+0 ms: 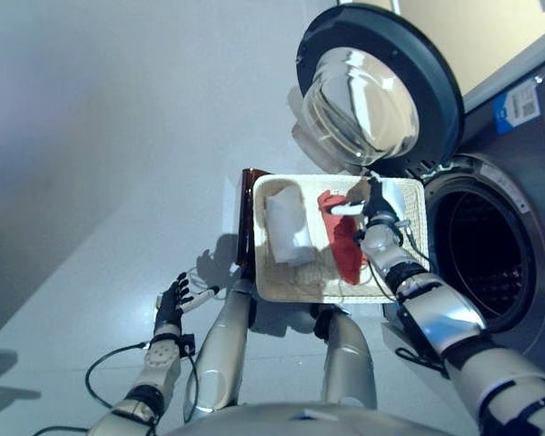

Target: Pick up the clothes and place them into the washing machine

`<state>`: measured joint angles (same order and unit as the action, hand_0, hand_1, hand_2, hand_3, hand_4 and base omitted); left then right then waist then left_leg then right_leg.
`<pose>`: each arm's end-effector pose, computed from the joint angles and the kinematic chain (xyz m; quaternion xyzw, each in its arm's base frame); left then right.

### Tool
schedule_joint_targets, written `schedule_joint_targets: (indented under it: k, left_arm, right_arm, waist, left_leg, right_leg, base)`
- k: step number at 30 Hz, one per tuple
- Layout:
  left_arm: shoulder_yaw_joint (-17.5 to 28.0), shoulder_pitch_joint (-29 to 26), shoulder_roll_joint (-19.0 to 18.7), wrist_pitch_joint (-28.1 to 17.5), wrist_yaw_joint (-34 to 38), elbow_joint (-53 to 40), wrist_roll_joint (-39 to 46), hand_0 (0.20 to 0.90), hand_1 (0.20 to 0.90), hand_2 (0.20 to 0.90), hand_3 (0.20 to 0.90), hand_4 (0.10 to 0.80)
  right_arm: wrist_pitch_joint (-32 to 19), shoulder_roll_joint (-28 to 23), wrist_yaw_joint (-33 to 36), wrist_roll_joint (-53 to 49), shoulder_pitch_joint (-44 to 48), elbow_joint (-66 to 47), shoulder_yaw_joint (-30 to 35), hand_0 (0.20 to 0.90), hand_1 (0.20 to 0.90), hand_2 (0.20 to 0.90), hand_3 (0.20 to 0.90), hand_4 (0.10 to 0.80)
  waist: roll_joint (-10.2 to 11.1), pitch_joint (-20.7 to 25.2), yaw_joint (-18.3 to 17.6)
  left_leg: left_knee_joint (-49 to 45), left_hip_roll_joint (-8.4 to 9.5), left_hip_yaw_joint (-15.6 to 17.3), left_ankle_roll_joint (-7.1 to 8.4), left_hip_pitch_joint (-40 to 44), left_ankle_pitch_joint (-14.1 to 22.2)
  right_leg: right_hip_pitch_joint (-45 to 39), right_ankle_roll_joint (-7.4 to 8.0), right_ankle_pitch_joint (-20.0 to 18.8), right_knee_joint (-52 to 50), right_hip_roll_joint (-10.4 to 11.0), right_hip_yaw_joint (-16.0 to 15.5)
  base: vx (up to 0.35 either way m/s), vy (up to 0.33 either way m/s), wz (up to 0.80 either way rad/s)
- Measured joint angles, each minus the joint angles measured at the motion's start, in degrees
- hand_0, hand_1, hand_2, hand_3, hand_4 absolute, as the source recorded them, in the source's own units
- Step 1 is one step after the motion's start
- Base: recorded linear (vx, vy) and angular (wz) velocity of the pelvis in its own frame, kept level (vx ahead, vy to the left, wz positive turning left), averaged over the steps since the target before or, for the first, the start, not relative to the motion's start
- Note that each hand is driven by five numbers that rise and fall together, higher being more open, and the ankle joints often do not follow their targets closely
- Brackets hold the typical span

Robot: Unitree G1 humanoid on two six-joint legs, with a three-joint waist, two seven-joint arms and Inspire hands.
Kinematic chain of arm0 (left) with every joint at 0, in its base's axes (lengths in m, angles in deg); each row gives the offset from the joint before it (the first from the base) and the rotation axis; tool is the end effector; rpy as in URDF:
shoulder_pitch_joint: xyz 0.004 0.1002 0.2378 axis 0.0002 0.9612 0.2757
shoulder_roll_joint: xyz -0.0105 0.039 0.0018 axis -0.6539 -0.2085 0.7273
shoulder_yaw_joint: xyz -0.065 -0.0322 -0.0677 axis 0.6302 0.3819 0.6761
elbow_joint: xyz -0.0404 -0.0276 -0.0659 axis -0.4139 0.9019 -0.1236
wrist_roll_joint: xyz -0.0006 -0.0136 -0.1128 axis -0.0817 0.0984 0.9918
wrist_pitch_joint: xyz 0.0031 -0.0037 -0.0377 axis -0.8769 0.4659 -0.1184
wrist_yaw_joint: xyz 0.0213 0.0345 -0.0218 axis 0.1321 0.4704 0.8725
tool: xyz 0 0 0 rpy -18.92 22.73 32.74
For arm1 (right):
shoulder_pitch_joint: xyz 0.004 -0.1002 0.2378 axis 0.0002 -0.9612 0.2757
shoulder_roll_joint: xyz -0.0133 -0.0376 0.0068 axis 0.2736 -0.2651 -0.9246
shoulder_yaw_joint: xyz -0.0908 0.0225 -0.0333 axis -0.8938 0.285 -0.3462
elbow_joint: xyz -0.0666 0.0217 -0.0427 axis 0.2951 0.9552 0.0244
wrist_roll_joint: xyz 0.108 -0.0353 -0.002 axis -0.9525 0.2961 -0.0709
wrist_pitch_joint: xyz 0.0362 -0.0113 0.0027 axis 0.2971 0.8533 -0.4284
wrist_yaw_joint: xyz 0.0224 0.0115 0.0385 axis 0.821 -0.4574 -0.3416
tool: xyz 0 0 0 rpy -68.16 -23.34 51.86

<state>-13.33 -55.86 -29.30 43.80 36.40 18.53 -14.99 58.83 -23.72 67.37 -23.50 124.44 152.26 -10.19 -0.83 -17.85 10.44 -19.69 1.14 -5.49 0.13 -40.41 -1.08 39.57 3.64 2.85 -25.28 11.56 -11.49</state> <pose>0.1617 0.1920 -0.0899 0.0239 0.2867 0.1363 0.9480 0.3321 -0.1982 0.0452 -0.3740 0.1211 -0.1841 0.9009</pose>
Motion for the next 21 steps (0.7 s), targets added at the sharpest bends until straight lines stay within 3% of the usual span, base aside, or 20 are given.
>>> schedule_joint_targets:
  k: [6,21]
  left_arm:
    - [-1.2,-0.4,0.2,0.0,0.6,-0.8,0.4,0.9,0.9,0.9,0.9,0.8]
    - [-4.8,-3.7,0.1,-0.1,2.4,-3.9,1.3,0.9,0.9,0.9,0.9,0.8]
  right_arm:
    - [1.3,-0.5,1.1,1.7,2.8,3.8,-1.6,0.9,0.9,0.9,0.9,0.8]
    - [1.4,-0.1,7.6,2.0,3.8,6.0,-1.6,0.9,0.9,0.9,0.9,0.8]
  waist:
    - [-0.2,-0.3,0.1]
    - [-0.6,-0.5,1.3]
  left_leg:
    - [-5.6,0.55,-0.8,0.21,-5.2,2.3]
    - [-10.3,1.0,-1.2,0.52,-13.0,3.2]
  right_leg:
    - [4.8,-0.11,2.4,-5.1,0.7,0.5]
    - [12.1,-0.08,3.5,-9.9,1.4,0.6]
  base:
    - [0.017,0.025,0.07]
    - [-0.016,0.005,0.01]
